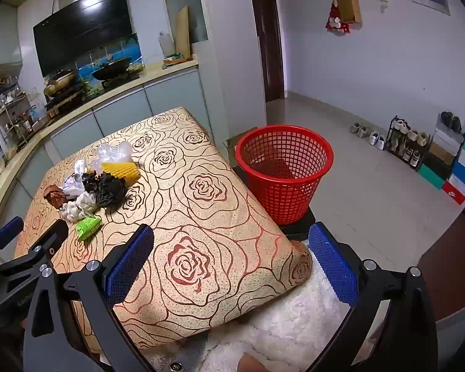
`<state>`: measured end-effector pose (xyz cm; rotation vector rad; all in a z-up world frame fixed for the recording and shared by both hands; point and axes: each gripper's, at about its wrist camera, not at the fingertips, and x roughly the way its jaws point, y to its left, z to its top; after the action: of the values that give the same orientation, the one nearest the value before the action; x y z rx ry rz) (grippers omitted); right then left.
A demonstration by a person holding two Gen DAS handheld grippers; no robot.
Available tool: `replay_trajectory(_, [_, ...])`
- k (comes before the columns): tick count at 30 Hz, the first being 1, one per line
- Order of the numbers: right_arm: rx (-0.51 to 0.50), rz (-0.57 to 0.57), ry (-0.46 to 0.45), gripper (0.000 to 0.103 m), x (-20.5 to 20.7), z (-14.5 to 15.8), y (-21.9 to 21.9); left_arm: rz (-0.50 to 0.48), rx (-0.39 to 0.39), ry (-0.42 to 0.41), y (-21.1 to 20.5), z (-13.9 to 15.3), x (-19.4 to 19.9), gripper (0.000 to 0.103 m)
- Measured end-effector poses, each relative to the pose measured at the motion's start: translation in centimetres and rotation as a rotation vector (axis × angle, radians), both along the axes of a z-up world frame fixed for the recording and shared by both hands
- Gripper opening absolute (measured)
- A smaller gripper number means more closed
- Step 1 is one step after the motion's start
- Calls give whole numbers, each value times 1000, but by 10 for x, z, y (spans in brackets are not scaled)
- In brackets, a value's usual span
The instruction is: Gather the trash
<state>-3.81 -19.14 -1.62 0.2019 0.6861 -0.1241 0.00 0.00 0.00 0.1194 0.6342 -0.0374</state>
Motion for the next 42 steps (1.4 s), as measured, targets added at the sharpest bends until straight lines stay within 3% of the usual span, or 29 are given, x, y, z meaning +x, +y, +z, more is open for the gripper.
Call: replay_trajectory(42, [-2,-1,2,98,1,0,-4,2,6,0,2,1,-2,96])
